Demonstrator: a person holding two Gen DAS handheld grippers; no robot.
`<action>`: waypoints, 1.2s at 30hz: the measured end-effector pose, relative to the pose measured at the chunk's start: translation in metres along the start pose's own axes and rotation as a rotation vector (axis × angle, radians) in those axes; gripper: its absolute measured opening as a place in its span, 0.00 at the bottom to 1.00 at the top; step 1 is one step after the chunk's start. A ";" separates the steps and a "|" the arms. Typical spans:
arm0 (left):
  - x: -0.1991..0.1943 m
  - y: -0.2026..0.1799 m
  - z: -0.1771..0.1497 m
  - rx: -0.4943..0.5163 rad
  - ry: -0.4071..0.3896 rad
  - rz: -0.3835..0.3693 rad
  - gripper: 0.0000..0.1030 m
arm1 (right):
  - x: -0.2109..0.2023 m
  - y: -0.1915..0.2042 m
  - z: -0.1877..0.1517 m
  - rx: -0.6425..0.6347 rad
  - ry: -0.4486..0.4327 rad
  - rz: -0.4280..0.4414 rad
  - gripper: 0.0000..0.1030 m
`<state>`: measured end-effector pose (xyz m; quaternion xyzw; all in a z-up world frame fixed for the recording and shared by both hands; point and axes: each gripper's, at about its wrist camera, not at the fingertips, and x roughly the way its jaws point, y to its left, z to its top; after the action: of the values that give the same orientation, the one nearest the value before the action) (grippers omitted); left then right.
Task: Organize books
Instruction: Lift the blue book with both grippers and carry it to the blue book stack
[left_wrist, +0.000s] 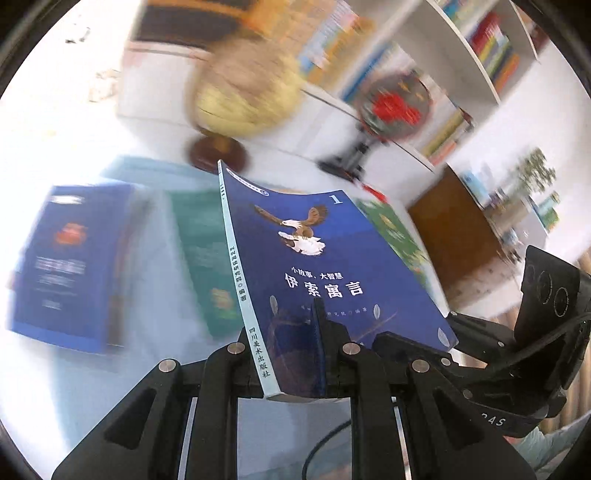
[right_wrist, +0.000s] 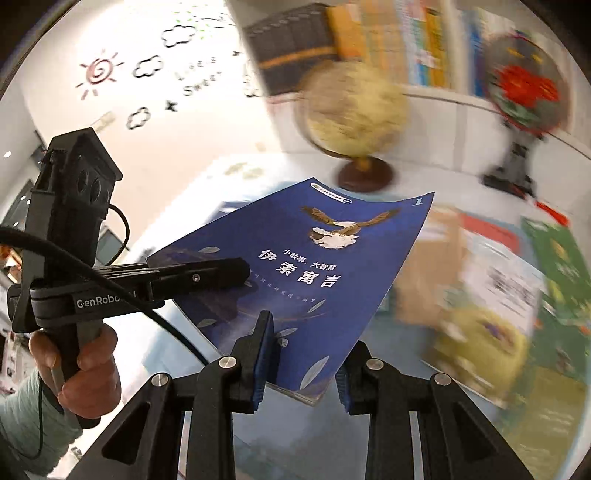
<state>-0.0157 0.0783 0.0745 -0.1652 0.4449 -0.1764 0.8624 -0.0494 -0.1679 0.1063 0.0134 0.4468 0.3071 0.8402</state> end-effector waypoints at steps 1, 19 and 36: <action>-0.008 0.016 0.001 -0.005 -0.012 0.024 0.14 | 0.008 0.010 0.005 -0.007 -0.004 0.007 0.28; 0.017 0.201 0.007 -0.162 0.084 0.163 0.29 | 0.201 0.099 0.055 0.043 0.127 0.053 0.28; 0.009 0.263 -0.019 -0.322 0.095 0.325 0.29 | 0.253 0.126 0.050 0.023 0.233 0.041 0.28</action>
<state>0.0148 0.3039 -0.0585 -0.2185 0.5282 0.0302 0.8200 0.0291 0.0806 -0.0139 -0.0036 0.5445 0.3184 0.7760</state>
